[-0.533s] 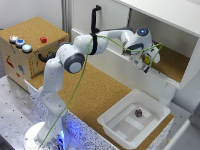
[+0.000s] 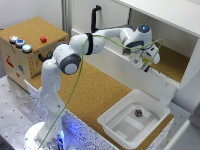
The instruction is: Place the yellow block inside the box
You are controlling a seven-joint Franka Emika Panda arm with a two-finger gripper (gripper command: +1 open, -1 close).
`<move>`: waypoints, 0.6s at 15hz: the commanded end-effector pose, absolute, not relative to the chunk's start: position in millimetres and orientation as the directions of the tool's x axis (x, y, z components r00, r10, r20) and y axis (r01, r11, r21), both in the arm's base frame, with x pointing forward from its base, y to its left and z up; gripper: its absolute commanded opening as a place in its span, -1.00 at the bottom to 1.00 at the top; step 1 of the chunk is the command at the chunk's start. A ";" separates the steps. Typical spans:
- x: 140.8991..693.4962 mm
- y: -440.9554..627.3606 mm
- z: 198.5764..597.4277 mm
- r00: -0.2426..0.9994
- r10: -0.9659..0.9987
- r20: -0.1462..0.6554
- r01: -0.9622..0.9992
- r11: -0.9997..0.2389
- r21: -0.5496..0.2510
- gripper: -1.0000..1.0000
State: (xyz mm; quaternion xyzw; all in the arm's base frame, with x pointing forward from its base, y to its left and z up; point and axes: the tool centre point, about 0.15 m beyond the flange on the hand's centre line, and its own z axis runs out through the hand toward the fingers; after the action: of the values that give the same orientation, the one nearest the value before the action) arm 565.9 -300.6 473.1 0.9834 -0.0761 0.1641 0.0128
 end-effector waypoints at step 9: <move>435.9 -342.5 344.1 0.980 -0.036 0.194 -0.051 -0.996 0.071 -1.00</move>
State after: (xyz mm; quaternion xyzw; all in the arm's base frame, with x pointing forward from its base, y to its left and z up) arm 481.0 -335.9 403.3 0.9957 -0.0375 0.0846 -0.0050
